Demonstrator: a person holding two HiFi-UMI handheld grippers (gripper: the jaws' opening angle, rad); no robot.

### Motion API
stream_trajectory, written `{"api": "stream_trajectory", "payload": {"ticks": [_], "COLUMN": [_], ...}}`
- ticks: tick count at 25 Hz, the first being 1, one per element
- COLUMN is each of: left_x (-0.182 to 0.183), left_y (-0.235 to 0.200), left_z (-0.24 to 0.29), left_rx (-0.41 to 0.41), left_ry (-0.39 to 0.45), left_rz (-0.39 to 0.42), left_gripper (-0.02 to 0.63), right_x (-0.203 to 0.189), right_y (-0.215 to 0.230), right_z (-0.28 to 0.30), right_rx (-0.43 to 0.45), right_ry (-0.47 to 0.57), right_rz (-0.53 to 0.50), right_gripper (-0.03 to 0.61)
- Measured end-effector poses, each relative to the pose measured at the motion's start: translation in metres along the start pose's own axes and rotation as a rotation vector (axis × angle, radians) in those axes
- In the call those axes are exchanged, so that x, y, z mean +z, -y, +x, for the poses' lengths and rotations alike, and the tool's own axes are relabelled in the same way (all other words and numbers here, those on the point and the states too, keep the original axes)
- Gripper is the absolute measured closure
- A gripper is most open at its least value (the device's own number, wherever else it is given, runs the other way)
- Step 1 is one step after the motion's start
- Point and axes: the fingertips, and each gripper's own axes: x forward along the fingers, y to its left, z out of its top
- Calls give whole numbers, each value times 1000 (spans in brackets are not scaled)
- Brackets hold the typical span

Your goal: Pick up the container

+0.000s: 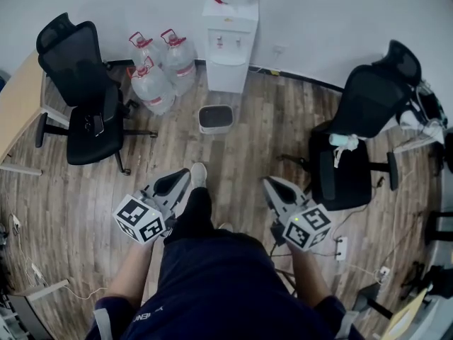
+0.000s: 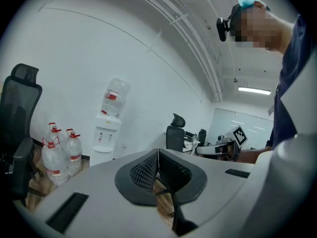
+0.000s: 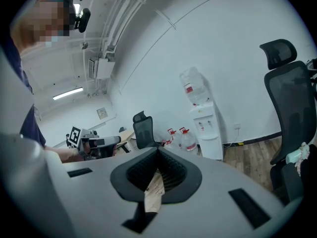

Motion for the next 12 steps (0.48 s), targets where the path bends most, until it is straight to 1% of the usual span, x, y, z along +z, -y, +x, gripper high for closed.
{"api": "stream_trajectory", "payload": {"ticks": [4, 8, 12], "left_x": [5, 5, 21], "left_y": [-46, -112, -181], "left_z": [34, 67, 93], "left_rx": [-19, -22, -34], "left_ry": [-23, -67, -113], "left_rz": [-8, -20, -6], "left_gripper": [588, 588, 588], "right_x": [11, 25, 45], "right_y": [27, 50, 70], "right_z": [47, 109, 175], "right_rx": [-15, -33, -55], "right_ry": [-24, -63, -115], "right_rz": [16, 47, 52], "right_gripper": [561, 561, 561]}}
